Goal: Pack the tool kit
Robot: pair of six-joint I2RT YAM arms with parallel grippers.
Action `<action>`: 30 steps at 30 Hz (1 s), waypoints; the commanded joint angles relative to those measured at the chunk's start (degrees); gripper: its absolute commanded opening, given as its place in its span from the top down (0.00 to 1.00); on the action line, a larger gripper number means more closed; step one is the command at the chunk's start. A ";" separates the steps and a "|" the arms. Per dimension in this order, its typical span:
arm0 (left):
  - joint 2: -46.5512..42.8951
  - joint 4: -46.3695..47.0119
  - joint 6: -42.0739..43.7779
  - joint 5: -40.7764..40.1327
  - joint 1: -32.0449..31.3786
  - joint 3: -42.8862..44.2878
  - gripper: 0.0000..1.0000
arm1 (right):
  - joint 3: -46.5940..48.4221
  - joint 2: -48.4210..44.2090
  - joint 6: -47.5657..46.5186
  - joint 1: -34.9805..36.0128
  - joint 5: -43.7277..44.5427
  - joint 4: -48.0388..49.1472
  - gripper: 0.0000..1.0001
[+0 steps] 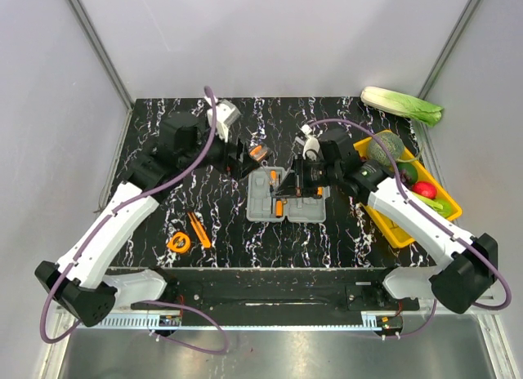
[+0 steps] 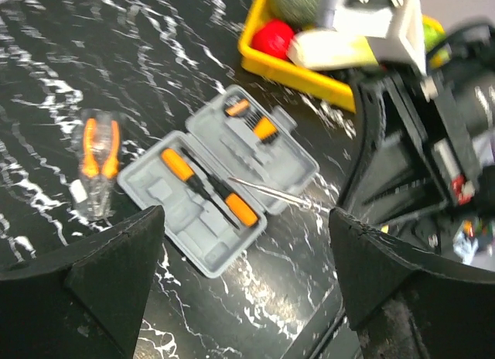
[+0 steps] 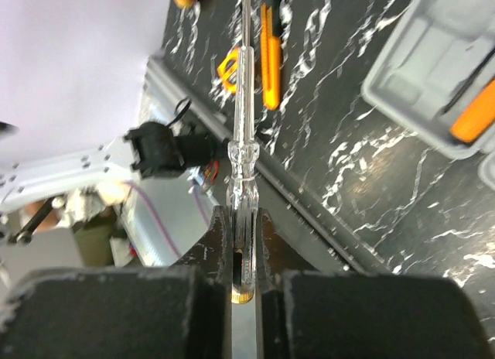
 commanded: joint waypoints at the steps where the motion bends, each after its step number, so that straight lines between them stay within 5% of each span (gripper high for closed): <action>1: -2.75 1.01 10.95 15.71 -1.12 -2.82 0.09 | 2.12 -3.30 0.81 -0.52 -10.37 -2.79 1.00; 11: -2.49 0.04 12.01 33.12 -1.30 -1.78 0.05 | -3.50 -8.31 4.77 -0.79 -18.99 -2.97 1.00; 30: 5.68 -14.62 21.66 41.38 -5.43 3.49 0.06 | -6.76 -11.83 6.88 -0.79 -32.80 -0.86 1.00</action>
